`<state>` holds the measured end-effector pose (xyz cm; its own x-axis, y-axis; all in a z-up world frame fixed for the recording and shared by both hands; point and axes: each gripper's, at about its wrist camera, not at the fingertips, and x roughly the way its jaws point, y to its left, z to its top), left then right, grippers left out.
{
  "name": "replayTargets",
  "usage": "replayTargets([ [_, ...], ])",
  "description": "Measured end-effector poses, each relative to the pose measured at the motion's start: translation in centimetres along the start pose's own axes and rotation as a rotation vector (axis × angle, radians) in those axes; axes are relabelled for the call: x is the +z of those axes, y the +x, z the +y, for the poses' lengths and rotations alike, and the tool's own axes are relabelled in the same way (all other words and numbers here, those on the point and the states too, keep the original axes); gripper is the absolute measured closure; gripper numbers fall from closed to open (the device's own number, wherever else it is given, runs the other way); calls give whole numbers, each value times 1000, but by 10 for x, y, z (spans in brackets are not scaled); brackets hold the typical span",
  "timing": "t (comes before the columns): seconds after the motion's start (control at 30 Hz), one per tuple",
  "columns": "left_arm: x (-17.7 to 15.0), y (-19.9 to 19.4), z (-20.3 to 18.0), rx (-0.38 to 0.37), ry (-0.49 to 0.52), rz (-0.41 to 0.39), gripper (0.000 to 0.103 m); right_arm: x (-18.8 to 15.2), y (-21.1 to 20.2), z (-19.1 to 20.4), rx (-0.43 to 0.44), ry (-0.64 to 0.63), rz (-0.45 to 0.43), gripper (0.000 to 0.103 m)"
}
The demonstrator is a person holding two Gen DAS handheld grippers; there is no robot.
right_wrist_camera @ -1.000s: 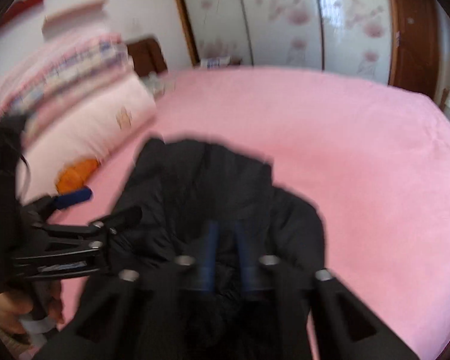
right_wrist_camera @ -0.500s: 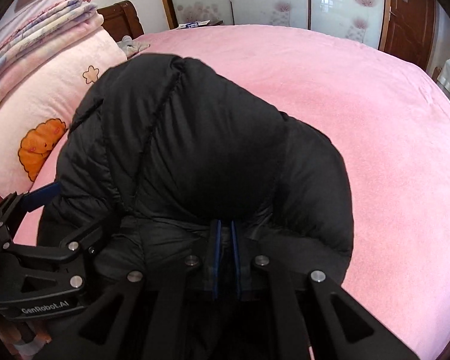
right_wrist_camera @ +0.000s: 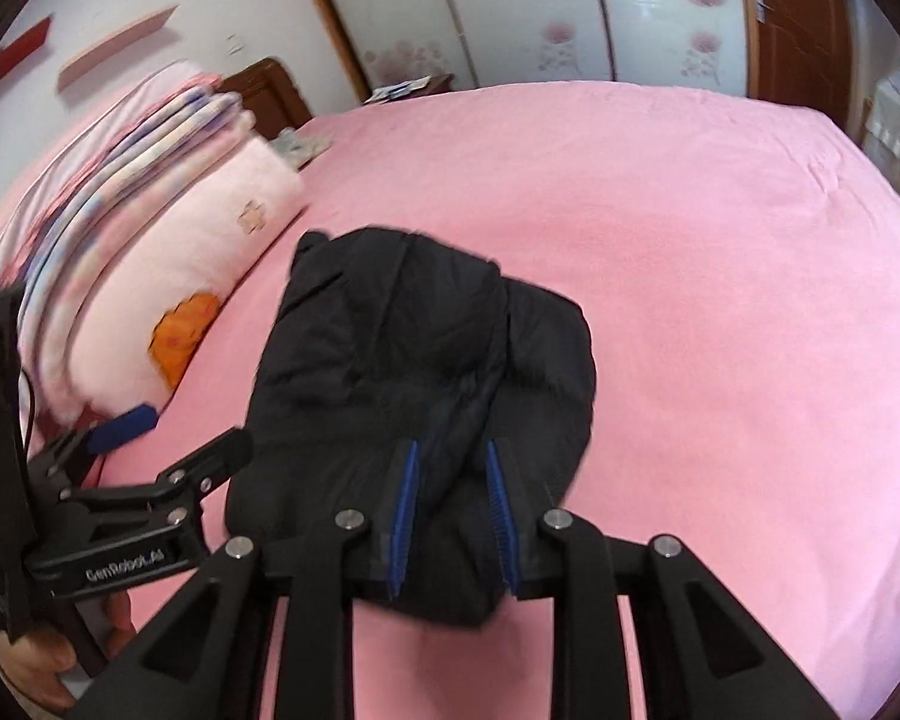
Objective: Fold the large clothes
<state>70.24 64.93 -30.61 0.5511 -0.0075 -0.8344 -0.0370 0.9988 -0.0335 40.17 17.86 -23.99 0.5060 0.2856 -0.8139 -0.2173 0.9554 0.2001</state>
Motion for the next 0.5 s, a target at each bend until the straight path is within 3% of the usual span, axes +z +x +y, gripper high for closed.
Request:
replayTargets([
  [0.3,-24,-116,-53,-4,-30,-9,0,-31,-97,7,-4,-6,8,79],
  [0.5,-43,-180,-91,-53,-47,3,0,-50,-163,2,-30,25,-12,79],
])
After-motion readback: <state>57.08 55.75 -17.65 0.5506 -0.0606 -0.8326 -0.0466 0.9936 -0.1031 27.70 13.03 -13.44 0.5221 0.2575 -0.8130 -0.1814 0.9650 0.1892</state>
